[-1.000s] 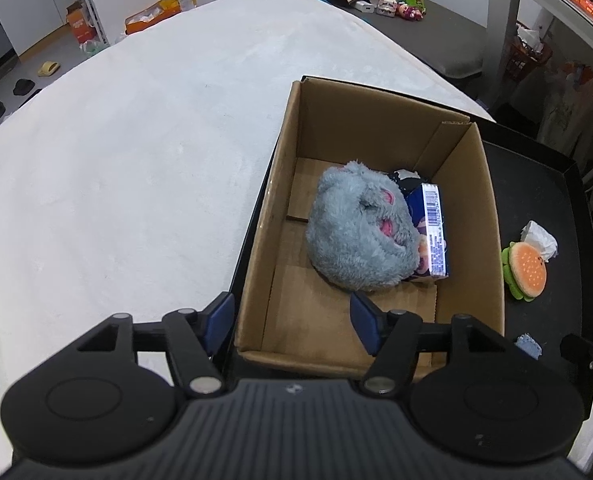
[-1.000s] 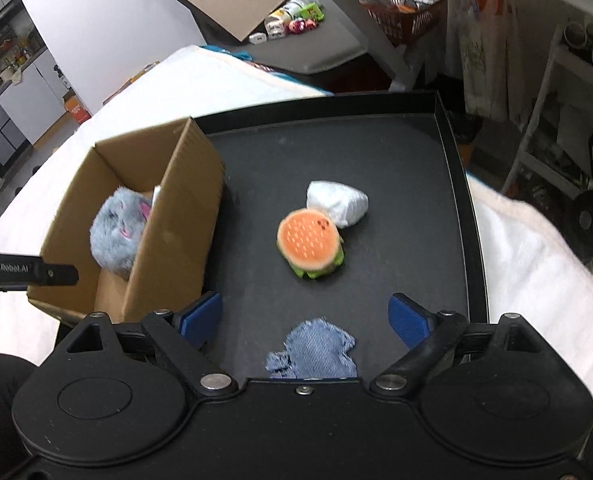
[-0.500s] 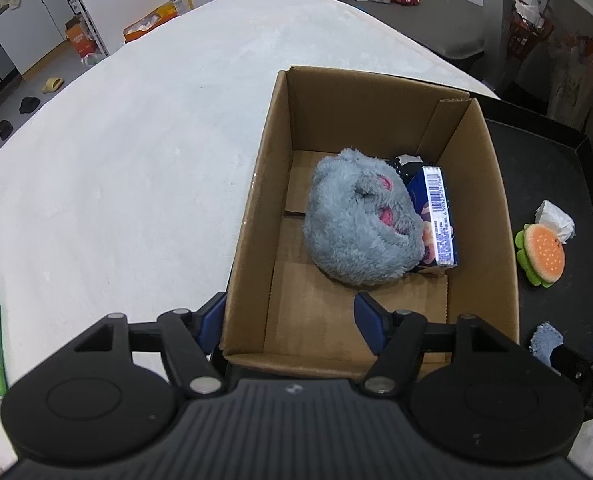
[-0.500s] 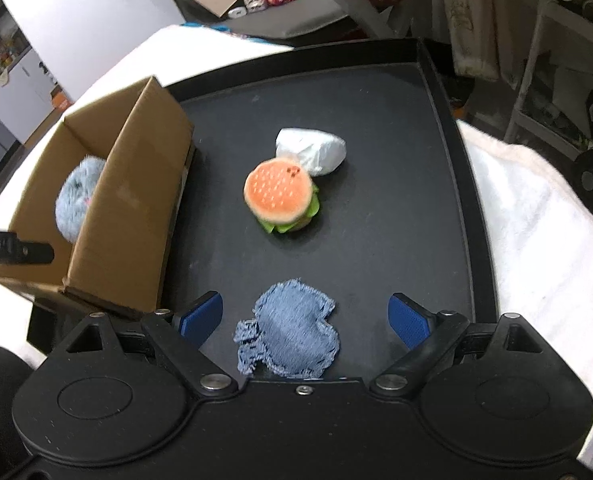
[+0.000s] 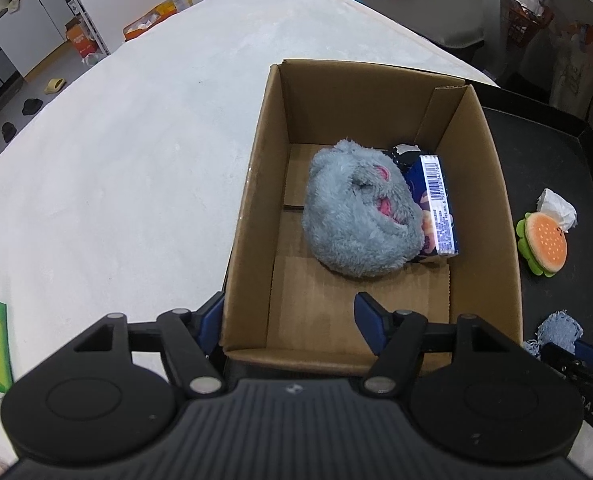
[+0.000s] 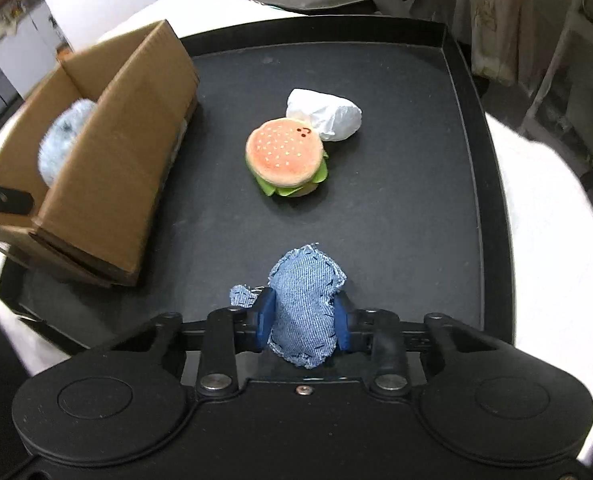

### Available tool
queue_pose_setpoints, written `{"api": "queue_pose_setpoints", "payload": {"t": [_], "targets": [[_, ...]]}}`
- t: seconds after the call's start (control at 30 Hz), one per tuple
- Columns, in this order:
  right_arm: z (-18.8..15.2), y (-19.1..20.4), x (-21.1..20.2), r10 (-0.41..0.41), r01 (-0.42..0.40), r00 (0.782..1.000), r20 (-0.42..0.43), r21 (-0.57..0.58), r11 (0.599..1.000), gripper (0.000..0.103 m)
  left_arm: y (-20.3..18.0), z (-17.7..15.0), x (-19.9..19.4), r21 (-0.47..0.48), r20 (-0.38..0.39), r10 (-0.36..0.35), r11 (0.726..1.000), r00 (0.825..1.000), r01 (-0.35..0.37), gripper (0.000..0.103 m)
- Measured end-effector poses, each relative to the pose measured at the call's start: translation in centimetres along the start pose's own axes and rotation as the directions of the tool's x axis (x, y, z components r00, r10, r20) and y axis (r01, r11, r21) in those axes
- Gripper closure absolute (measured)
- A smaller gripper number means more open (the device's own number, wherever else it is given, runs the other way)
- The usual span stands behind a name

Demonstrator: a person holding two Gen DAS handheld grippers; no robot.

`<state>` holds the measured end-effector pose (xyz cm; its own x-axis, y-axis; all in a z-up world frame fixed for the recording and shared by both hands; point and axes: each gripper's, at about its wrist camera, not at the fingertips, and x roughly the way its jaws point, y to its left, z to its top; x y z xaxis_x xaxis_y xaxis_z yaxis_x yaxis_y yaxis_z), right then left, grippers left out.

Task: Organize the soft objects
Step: 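Move the right gripper to the blue denim heart plush and grasp it, then carry the denim heart with the right gripper into the box and release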

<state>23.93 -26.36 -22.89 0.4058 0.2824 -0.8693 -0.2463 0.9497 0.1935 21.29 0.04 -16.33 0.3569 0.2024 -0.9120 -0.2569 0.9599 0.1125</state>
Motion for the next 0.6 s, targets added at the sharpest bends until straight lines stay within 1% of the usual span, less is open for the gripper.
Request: {"api": "queue_pose_setpoints", "payload": {"t": [0.27, 0.4, 0.6], "targets": [[-0.4, 0.5, -1.9, 0.022, -0.022, 0.999, 0.044, 0.017, 1.000, 0.074, 0.5, 0.1, -0.6, -0.006, 0.001, -0.020, 1.000, 1.000, 0.020, 0.036], [0.1, 0.4, -2.6, 0.028, -0.029, 0.998, 0.053, 0.022, 0.999, 0.074, 0.5, 0.0, -1.0, 0.004, 0.007, -0.029, 1.000, 1.000, 0.029, 0.036], [1.1, 1.1, -3.8, 0.021, -0.022, 0.997, 0.069, 0.015, 1.000, 0.074, 1.1, 0.2, -1.3, -0.010, 0.015, -0.048, 0.999, 0.999, 0.048, 0.036]]}}
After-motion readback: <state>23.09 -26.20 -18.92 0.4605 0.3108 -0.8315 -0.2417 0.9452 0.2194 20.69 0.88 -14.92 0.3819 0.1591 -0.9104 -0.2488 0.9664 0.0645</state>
